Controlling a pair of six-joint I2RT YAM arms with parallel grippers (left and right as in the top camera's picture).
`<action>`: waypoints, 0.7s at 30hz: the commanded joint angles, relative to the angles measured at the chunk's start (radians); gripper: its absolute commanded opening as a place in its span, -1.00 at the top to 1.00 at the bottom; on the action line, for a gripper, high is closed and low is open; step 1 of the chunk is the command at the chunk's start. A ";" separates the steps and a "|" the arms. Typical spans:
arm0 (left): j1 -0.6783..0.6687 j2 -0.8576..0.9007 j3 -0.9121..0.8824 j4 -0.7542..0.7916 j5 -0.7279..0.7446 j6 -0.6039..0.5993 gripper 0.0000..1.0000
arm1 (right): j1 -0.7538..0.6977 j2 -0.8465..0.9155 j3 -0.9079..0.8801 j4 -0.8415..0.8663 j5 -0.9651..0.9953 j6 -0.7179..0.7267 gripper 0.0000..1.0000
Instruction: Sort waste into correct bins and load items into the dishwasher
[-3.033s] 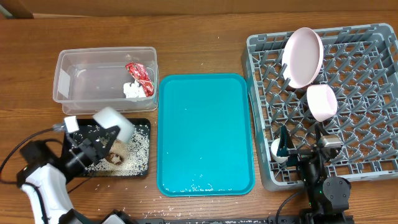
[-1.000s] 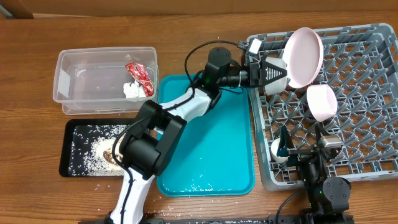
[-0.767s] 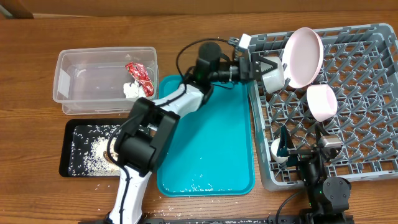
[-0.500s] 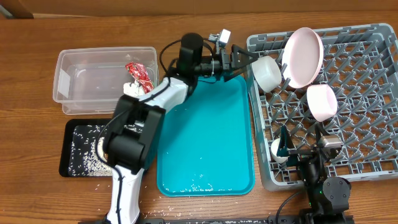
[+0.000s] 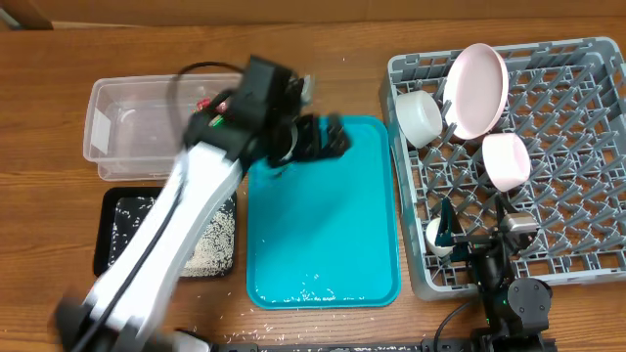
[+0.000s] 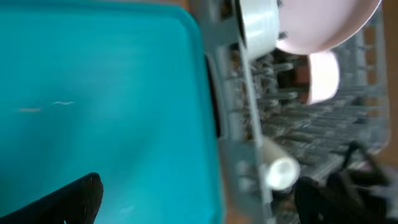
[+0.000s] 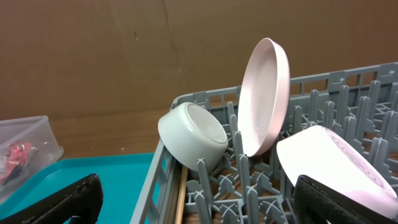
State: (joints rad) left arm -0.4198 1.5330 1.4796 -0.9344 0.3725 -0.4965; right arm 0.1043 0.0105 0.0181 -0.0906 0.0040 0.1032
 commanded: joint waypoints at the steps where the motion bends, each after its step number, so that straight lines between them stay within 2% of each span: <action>1: -0.035 -0.210 0.008 -0.091 -0.317 0.164 -1.00 | -0.004 -0.007 -0.010 0.008 0.002 -0.002 -1.00; 7: -0.066 -0.403 0.008 -0.173 -0.235 0.173 -1.00 | -0.004 -0.007 -0.010 0.008 0.002 -0.002 -1.00; 10: -0.063 -0.460 0.008 -0.258 -0.300 0.217 -1.00 | -0.004 -0.007 -0.010 0.008 0.002 -0.002 -1.00; 14: -0.063 -0.501 0.002 -0.349 -0.408 0.201 -1.00 | -0.004 -0.007 -0.010 0.008 0.002 -0.002 -1.00; 17: -0.063 -0.520 -0.054 -0.286 -0.486 0.206 -0.99 | -0.004 -0.007 -0.010 0.008 0.002 -0.002 -1.00; 21: -0.029 -0.557 -0.229 -0.061 -0.515 0.240 -0.99 | -0.004 -0.007 -0.010 0.008 0.002 -0.002 -0.99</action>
State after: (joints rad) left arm -0.4786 0.9943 1.3685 -1.0855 -0.0673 -0.3019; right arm 0.1047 0.0105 0.0181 -0.0891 0.0044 0.1040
